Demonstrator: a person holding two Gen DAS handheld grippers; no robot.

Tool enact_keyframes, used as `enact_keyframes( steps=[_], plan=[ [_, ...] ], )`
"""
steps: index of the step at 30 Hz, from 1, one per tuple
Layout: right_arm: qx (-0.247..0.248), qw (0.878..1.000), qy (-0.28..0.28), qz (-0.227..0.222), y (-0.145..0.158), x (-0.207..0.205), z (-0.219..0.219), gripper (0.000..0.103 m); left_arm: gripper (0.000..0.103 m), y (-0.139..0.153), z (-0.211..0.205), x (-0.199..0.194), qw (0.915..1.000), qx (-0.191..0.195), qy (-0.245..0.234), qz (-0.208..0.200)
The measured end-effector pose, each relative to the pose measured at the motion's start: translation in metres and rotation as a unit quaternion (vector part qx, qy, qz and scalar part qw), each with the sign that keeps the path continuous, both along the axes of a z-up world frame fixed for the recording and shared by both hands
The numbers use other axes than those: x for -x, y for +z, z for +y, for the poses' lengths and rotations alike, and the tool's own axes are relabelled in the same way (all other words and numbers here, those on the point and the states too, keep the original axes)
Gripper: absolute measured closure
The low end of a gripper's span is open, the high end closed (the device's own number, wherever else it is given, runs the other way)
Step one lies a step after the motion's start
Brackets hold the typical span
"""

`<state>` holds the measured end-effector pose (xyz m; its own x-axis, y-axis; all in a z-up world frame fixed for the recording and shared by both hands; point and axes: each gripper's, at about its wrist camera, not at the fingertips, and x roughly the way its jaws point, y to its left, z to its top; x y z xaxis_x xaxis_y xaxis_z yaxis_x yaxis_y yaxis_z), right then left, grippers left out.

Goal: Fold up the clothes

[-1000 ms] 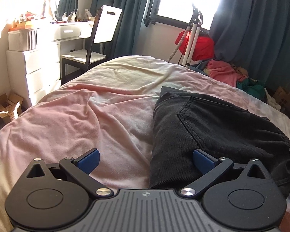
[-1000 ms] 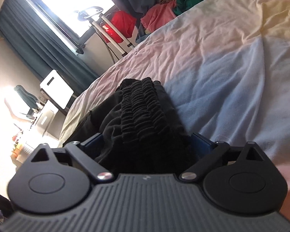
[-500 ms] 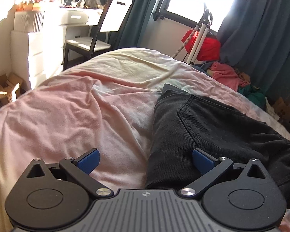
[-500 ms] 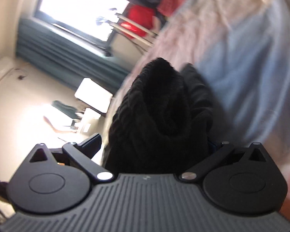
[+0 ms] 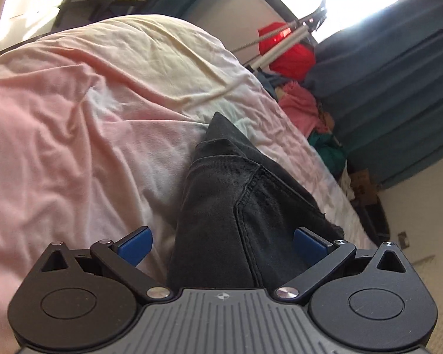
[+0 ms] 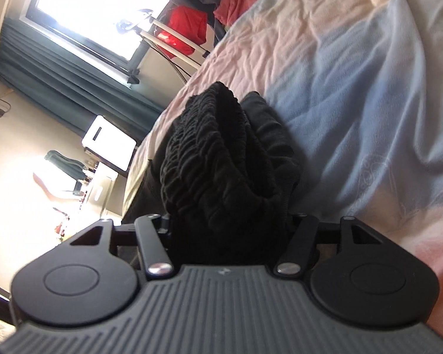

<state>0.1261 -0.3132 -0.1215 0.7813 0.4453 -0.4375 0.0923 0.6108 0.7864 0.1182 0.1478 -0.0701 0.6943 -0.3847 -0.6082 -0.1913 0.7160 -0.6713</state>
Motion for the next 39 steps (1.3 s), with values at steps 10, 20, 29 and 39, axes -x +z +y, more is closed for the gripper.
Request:
enact_keyframes(
  steps=[10, 20, 29, 39],
  plan=[
    [0.004, 1.0, -0.007, -0.029, 0.006, -0.002, 0.001, 0.042, 0.015, -0.04, -0.019, -0.038, 0.994, 0.01, -0.097, 0.05],
    [0.027, 1.0, 0.0, -0.014, 0.006, -0.014, 0.01, 0.042, 0.044, -0.034, -0.018, -0.041, 0.9951, 0.007, -0.087, 0.046],
    [0.015, 0.996, -0.012, -0.087, 0.058, 0.008, 0.005, 0.046, 0.06, 0.017, -0.033, -0.024, 0.9931, -0.029, -0.104, -0.045],
    [0.01, 0.99, -0.075, -0.12, 0.116, 0.042, -0.085, 0.047, 0.063, 0.084, -0.132, -0.044, 0.9815, -0.005, -0.177, -0.074]
  ],
)
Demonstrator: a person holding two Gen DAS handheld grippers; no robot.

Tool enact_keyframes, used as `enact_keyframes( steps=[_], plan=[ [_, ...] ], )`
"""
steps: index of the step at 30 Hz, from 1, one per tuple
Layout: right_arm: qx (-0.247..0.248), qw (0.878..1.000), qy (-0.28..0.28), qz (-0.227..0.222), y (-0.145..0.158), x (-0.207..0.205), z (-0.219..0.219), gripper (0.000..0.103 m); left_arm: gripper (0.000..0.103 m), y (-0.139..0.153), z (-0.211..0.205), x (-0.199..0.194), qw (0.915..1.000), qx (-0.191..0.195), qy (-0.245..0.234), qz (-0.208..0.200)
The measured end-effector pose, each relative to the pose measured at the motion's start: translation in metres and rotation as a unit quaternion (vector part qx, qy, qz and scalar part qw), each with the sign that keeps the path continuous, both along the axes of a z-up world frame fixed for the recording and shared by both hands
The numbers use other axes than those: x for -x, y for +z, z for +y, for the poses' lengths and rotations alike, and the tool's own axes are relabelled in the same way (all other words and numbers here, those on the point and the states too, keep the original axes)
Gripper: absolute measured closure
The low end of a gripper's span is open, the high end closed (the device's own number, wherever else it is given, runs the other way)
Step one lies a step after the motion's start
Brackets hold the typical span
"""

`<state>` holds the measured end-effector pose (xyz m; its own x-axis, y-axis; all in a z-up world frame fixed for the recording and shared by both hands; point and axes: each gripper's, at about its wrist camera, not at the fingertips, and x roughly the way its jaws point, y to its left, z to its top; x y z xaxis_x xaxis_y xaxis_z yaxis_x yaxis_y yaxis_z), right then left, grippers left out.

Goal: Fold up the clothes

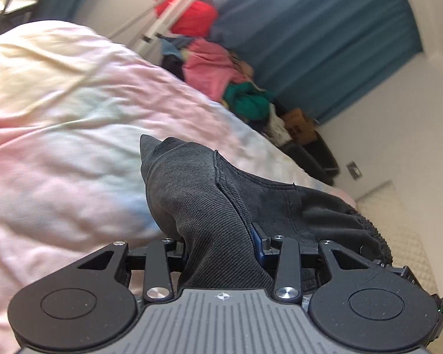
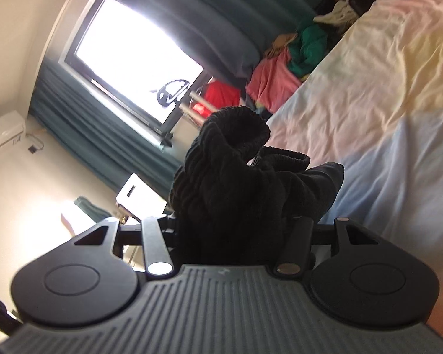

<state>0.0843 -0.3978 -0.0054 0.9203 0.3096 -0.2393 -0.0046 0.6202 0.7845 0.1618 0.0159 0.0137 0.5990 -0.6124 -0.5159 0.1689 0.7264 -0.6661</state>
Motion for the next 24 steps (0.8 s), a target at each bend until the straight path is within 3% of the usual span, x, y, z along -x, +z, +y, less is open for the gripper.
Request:
enact_keyframes(
  steps=[6, 11, 18, 24],
  plan=[
    [-0.018, 0.999, -0.049, 0.014, 0.021, -0.03, -0.107, 0.047, 0.063, 0.025, -0.137, -0.077, 0.9981, -0.011, -0.06, 0.006],
    [-0.023, 0.993, -0.103, 0.049, 0.029, -0.078, -0.203, 0.047, 0.063, 0.018, -0.267, -0.167, 0.9946, -0.011, -0.099, 0.03],
    [-0.039, 0.979, -0.174, 0.096, -0.011, -0.13, -0.303, 0.047, 0.063, -0.031, -0.413, -0.274, 0.9891, -0.021, -0.133, 0.06],
    [-0.042, 0.974, -0.183, 0.125, -0.075, -0.143, -0.329, 0.047, 0.062, -0.102, -0.442, -0.293, 0.9833, -0.053, -0.158, 0.072]
  ],
)
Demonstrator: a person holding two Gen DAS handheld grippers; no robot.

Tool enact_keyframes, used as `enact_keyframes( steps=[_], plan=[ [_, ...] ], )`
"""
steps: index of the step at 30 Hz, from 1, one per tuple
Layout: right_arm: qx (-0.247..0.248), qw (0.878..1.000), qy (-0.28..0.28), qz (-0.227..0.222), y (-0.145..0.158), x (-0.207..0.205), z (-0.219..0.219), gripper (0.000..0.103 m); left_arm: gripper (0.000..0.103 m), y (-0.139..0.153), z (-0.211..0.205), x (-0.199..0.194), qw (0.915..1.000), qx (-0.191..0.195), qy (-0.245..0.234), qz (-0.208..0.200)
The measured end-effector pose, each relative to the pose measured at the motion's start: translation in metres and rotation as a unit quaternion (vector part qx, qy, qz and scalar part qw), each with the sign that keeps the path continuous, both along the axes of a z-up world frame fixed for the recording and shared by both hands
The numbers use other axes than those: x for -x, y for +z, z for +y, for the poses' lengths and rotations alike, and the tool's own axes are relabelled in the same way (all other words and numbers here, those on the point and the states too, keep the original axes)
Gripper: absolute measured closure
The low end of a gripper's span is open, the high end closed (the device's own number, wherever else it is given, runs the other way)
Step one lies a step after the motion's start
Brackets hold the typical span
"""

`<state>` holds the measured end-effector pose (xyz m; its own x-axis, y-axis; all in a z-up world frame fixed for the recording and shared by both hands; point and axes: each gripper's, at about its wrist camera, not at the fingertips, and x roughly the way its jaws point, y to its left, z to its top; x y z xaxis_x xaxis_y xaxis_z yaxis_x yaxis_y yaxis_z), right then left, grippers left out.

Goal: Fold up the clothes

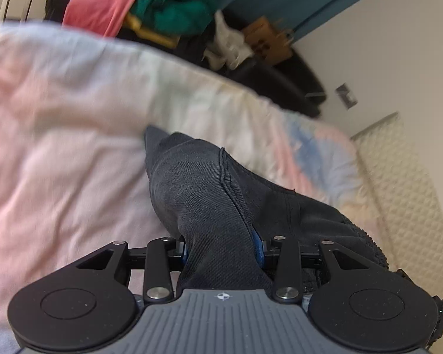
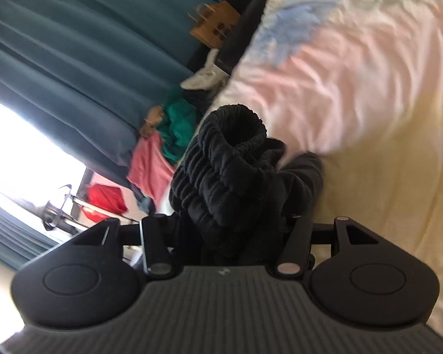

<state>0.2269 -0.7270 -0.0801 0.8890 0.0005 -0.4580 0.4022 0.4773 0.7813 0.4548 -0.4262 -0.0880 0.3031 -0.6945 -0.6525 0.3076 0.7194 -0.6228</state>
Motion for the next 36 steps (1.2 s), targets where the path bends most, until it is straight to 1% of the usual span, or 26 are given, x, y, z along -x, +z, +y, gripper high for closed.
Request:
enact_keyframes(
  steps=[2, 5, 7, 10, 12, 13, 15, 16, 17, 19, 20, 21, 22, 24, 28, 29, 30, 31, 32, 33, 34, 36],
  plan=[
    [0.001, 1.0, 0.001, 0.006, -0.013, 0.009, 0.005, 0.047, 0.061, -0.019, 0.002, 0.005, 0.9997, -0.012, -0.017, -0.011],
    [0.001, 1.0, 0.001, 0.015, -0.033, 0.022, 0.014, 0.046, 0.061, -0.039, 0.011, 0.021, 0.9988, -0.021, -0.03, -0.031],
    [0.002, 1.0, 0.002, 0.021, -0.046, 0.031, 0.019, 0.045, 0.059, -0.049, 0.02, 0.039, 0.998, -0.018, -0.033, -0.051],
    [0.003, 1.0, 0.003, 0.03, -0.066, 0.045, 0.027, 0.043, 0.055, -0.057, 0.031, 0.056, 0.9973, -0.009, -0.026, -0.068],
    [0.003, 0.999, 0.004, 0.037, -0.079, 0.054, 0.033, 0.04, 0.053, -0.05, 0.037, 0.064, 0.997, -0.013, -0.019, -0.074],
    [0.002, 0.999, 0.004, 0.04, -0.085, 0.058, 0.035, 0.039, 0.051, -0.042, 0.038, 0.069, 0.996, -0.025, -0.019, -0.084],
    [-0.013, 0.999, 0.002, 0.05, -0.079, 0.06, 0.032, 0.038, 0.049, -0.021, 0.041, 0.081, 0.9924, -0.054, -0.023, -0.108],
    [-0.019, 0.998, 0.001, 0.056, -0.075, 0.061, 0.031, 0.037, 0.045, -0.01, 0.043, 0.087, 0.9905, -0.062, -0.026, -0.119],
    [-0.012, 0.998, 0.0, 0.068, -0.068, 0.065, 0.033, 0.036, 0.043, 0.001, 0.046, 0.094, 0.989, -0.066, -0.029, -0.13],
    [0.003, 0.996, -0.003, 0.094, -0.054, 0.073, 0.038, 0.034, 0.034, 0.026, 0.057, 0.112, 0.9852, -0.068, -0.019, -0.156],
    [0.02, 0.994, -0.002, 0.104, -0.044, 0.078, 0.041, 0.034, 0.03, 0.038, 0.063, 0.122, 0.9829, -0.068, -0.011, -0.171],
    [0.037, 0.993, -0.002, 0.115, -0.035, 0.083, 0.044, 0.034, 0.024, 0.051, 0.068, 0.132, 0.9805, -0.067, -0.008, -0.185],
    [0.054, 0.991, -0.003, 0.124, -0.025, 0.089, 0.047, 0.034, 0.023, 0.063, 0.073, 0.143, 0.978, -0.066, -0.008, -0.198],
    [0.081, 0.99, -0.002, 0.118, -0.004, 0.105, 0.057, 0.034, 0.022, 0.087, 0.082, 0.166, 0.9735, -0.06, -0.007, -0.221],
    [0.127, 0.987, 0.012, 0.093, 0.039, 0.137, 0.078, 0.033, 0.014, 0.131, 0.098, 0.214, 0.9641, -0.059, -0.009, -0.259],
    [0.138, 0.987, 0.015, 0.086, 0.05, 0.144, 0.085, 0.026, 0.012, 0.141, 0.102, 0.226, 0.9609, -0.06, -0.01, -0.27],
    [0.153, 0.985, 0.015, 0.079, 0.061, 0.152, 0.092, 0.023, 0.005, 0.152, 0.107, 0.24, 0.957, -0.061, -0.01, -0.283],
    [0.168, 0.983, 0.017, 0.073, 0.073, 0.16, 0.1, 0.017, 0.0, 0.163, 0.112, 0.255, 0.9529, -0.064, -0.009, -0.296],
    [0.183, 0.981, 0.02, 0.065, 0.084, 0.167, 0.108, 0.015, 0.0, 0.175, 0.117, 0.27, 0.9484, -0.066, -0.009, -0.31],
    [0.197, 0.978, 0.024, 0.057, 0.096, 0.174, 0.116, 0.016, 0.0, 0.185, 0.121, 0.285, 0.9445, -0.069, -0.009, -0.321],
    [0.207, 0.976, 0.032, 0.056, 0.106, 0.18, 0.124, 0.016, 0.0, 0.193, 0.126, 0.297, 0.9422, -0.071, -0.009, -0.327],
    [0.227, 0.971, 0.042, 0.058, 0.126, 0.191, 0.14, 0.016, 0.0, 0.206, 0.137, 0.32, 0.9403, -0.068, -0.008, -0.334]
  ],
)
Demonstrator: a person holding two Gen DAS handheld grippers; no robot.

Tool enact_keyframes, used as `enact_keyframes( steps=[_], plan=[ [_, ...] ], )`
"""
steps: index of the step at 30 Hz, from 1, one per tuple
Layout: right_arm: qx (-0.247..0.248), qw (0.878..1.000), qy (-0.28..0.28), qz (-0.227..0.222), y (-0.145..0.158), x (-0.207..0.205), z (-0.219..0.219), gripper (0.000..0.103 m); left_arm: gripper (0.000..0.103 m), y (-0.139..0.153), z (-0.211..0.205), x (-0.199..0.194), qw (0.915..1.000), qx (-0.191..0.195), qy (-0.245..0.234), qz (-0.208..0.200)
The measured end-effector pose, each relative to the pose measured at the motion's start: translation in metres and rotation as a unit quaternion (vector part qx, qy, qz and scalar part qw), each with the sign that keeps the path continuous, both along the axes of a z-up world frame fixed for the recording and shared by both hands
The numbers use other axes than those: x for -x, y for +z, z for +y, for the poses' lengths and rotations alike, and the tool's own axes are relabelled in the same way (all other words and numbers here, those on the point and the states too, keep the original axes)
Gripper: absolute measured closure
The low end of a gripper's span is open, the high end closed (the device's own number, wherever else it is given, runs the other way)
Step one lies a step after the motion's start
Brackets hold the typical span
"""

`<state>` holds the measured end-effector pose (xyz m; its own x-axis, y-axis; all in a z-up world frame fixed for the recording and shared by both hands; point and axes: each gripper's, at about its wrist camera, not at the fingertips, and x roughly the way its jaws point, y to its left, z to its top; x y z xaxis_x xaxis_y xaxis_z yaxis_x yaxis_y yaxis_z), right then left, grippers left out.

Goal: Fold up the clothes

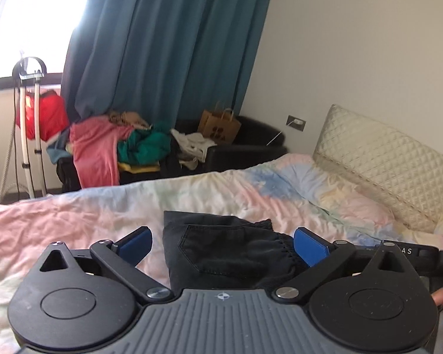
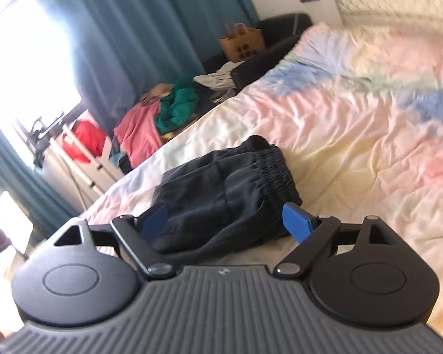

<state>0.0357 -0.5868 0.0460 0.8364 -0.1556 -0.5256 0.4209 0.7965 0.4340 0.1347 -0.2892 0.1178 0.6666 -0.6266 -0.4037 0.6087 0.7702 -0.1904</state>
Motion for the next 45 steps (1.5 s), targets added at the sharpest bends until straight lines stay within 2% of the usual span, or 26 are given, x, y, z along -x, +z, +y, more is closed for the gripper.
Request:
enact_keyframes(
  steps=[4, 7, 12, 17, 21, 25, 28, 34, 40, 45],
  plan=[
    [0.052, 0.998, 0.017, -0.032, 0.03, 0.032, 0.041, 0.016, 0.0, 0.012, 0.022, 0.039, 0.9999, 0.01, 0.002, -0.009],
    [0.084, 0.995, 0.03, -0.049, 0.043, 0.055, 0.072, 0.016, 0.0, 0.012, 0.035, 0.067, 0.9996, -0.003, 0.01, -0.024],
    [0.115, 0.99, 0.039, -0.068, 0.041, 0.081, 0.118, 0.016, 0.0, 0.002, 0.053, 0.103, 0.9983, -0.025, 0.033, -0.041],
    [0.149, 0.984, 0.037, -0.088, 0.025, 0.098, 0.155, 0.016, 0.0, -0.011, 0.066, 0.13, 0.9947, -0.052, 0.059, -0.066],
    [0.176, 0.979, 0.028, -0.098, 0.006, 0.104, 0.179, 0.016, 0.0, -0.025, 0.077, 0.141, 0.9937, -0.051, 0.066, -0.074],
    [0.207, 0.973, 0.015, -0.096, -0.015, 0.105, 0.195, 0.016, 0.0, -0.037, 0.087, 0.14, 0.9943, -0.034, 0.078, -0.065],
    [0.204, 0.975, 0.009, -0.087, -0.029, 0.102, 0.197, 0.016, 0.0, -0.047, 0.087, 0.139, 0.993, -0.045, 0.083, -0.071],
    [0.207, 0.976, -0.007, -0.072, -0.04, 0.095, 0.199, 0.016, 0.0, -0.071, 0.086, 0.138, 0.9908, -0.058, 0.093, -0.079],
    [0.21, 0.976, -0.021, -0.06, -0.049, 0.09, 0.2, 0.016, 0.0, -0.084, 0.083, 0.131, 0.9921, -0.066, 0.084, -0.066],
    [0.208, 0.977, -0.014, -0.053, -0.051, 0.088, 0.2, 0.016, 0.0, -0.088, 0.083, 0.128, 0.9939, -0.055, 0.079, -0.052]
  ],
)
